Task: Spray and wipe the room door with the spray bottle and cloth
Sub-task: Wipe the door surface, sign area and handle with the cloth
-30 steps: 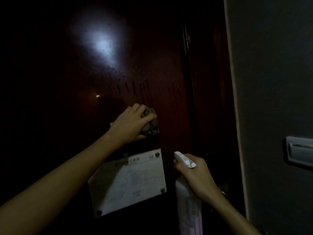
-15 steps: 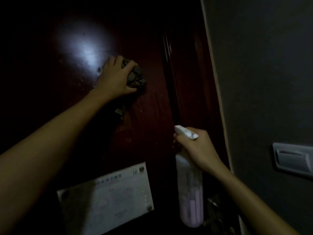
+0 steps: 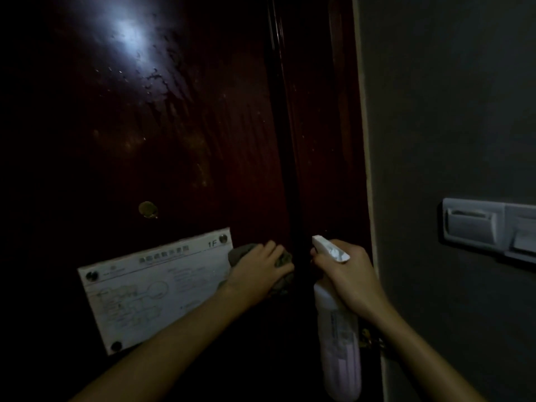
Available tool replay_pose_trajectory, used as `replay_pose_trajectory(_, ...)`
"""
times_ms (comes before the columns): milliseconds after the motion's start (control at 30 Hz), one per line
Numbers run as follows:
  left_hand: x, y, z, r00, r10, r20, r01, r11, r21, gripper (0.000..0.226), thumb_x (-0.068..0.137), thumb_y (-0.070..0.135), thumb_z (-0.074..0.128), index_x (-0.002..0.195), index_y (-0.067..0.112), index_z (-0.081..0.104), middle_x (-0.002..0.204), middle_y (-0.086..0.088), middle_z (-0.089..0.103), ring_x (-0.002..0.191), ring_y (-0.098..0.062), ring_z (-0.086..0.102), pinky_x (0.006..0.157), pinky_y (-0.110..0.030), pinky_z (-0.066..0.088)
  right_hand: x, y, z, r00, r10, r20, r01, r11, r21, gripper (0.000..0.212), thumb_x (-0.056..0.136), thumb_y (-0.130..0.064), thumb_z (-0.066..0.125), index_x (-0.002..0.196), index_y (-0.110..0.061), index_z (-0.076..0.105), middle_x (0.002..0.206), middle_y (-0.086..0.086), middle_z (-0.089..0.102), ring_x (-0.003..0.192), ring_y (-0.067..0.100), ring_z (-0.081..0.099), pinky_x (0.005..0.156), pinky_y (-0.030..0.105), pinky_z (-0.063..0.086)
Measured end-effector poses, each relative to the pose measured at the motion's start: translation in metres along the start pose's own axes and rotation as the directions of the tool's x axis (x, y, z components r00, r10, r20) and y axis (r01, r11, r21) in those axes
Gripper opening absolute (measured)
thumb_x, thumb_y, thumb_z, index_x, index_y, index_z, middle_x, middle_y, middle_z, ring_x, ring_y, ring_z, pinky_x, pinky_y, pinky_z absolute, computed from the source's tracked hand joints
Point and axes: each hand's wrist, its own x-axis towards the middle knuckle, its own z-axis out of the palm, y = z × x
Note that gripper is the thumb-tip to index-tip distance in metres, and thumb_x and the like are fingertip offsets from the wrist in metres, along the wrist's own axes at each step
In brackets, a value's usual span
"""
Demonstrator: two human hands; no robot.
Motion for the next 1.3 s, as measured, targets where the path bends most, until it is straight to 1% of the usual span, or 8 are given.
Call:
replay_pose_trajectory(133, -0.013, 0.041, 0.039, 0.995, 0.038, 0.096, -0.036, 0.999, -0.028, 0.055, 0.094, 0.03, 0.053, 0.143, 0.022, 0.029, 0.148, -0.022, 0.031, 0.134, -0.039, 0.03, 0.103, -0.046, 0.032, -0.017, 0.014, -0.004, 0.999, 0.036, -0.016, -0.036, 0.999, 0.018, 0.015, 0.088, -0.003, 0.061, 0.078, 0.008, 0.062, 0.071, 0.026, 0.061, 0.071, 0.041, 0.059, 0.063, 0.047, 0.047)
replay_pose_trajectory(300, -0.017, 0.051, 0.055, 0.993, 0.044, 0.114, -0.041, 0.999, -0.025, 0.057, 0.09, 0.032, 0.058, 0.141, 0.022, 0.032, 0.146, -0.021, 0.036, 0.134, -0.039, 0.034, 0.104, -0.045, 0.036, -0.036, 0.027, 0.001, 0.998, 0.065, 0.024, -0.065, 0.998, 0.012, 0.012, 0.085, -0.001, 0.062, 0.075, 0.005, 0.063, 0.061, 0.009, 0.058, 0.057, 0.014, 0.052, 0.055, 0.028, 0.04)
replay_pose_trajectory(467, 0.012, -0.01, 0.014, 0.984, -0.04, -0.175, 0.039, 0.999, -0.007, 0.077, 0.053, 0.038, 0.085, 0.122, 0.024, 0.053, 0.117, -0.013, 0.059, 0.102, -0.031, 0.052, 0.074, -0.038, 0.048, -0.03, 0.03, 0.006, 0.996, 0.073, 0.056, -0.076, 0.995, 0.061, 0.029, 0.076, -0.024, 0.059, 0.075, 0.006, 0.06, 0.064, 0.019, 0.058, 0.058, 0.014, 0.05, 0.056, 0.033, 0.039)
replay_pose_trajectory(633, 0.058, -0.117, -0.099, 0.886, -0.274, -0.375, 0.3, 0.954, 0.013, 0.077, 0.071, 0.044, 0.075, 0.137, 0.023, 0.041, 0.128, -0.014, 0.044, 0.114, -0.034, 0.043, 0.085, -0.041, 0.04, -0.006, 0.023, 0.005, 0.998, 0.056, -0.012, -0.055, 0.994, 0.094, 0.014, 0.08, -0.013, 0.063, 0.074, 0.0, 0.063, 0.065, 0.02, 0.061, 0.06, 0.019, 0.055, 0.059, 0.036, 0.043)
replay_pose_trajectory(700, 0.072, -0.156, -0.133, 0.835, -0.346, -0.428, 0.375, 0.927, -0.018, 0.078, 0.072, 0.045, 0.075, 0.138, 0.023, 0.04, 0.129, -0.015, 0.043, 0.116, -0.035, 0.041, 0.088, -0.043, 0.038, 0.004, 0.022, 0.003, 0.998, 0.045, -0.039, -0.041, 0.994, 0.104, 0.022, 0.073, -0.023, 0.063, 0.071, -0.001, 0.06, 0.063, 0.021, 0.059, 0.059, 0.022, 0.056, 0.057, 0.038, 0.044)
replay_pose_trajectory(867, 0.102, -0.223, -0.198, 0.718, -0.465, -0.518, 0.475, 0.871, -0.124, 0.079, 0.07, 0.041, 0.077, 0.137, 0.017, 0.043, 0.129, -0.023, 0.044, 0.116, -0.04, 0.04, 0.091, -0.046, 0.038, 0.021, 0.016, -0.014, 1.0, 0.022, -0.023, -0.02, 0.997, 0.077, 0.031, 0.073, -0.023, 0.059, 0.073, 0.007, 0.056, 0.062, 0.018, 0.056, 0.06, 0.021, 0.053, 0.058, 0.035, 0.041)
replay_pose_trajectory(1033, 0.115, -0.23, -0.199, 0.666, -0.475, -0.575, 0.461, 0.868, -0.184, 0.077, 0.067, 0.039, 0.079, 0.132, 0.016, 0.045, 0.128, -0.025, 0.044, 0.117, -0.043, 0.04, 0.091, -0.049, 0.039, 0.024, 0.022, -0.034, 0.994, 0.014, -0.112, -0.01, 0.999, 0.035, 0.018, 0.085, -0.007, 0.062, 0.069, 0.001, 0.059, 0.059, 0.008, 0.059, 0.056, 0.017, 0.056, 0.055, 0.036, 0.043)
replay_pose_trajectory(1300, 0.118, -0.168, -0.15, 0.771, -0.339, -0.539, 0.324, 0.938, -0.126, 0.08, 0.069, 0.044, 0.077, 0.134, 0.017, 0.042, 0.129, -0.023, 0.044, 0.116, -0.043, 0.04, 0.089, -0.048, 0.039, 0.003, 0.053, -0.047, 0.985, 0.092, -0.148, -0.097, 0.995, -0.026, 0.025, 0.083, -0.008, 0.062, 0.064, 0.002, 0.049, 0.057, 0.008, 0.05, 0.056, 0.016, 0.047, 0.054, 0.035, 0.037)
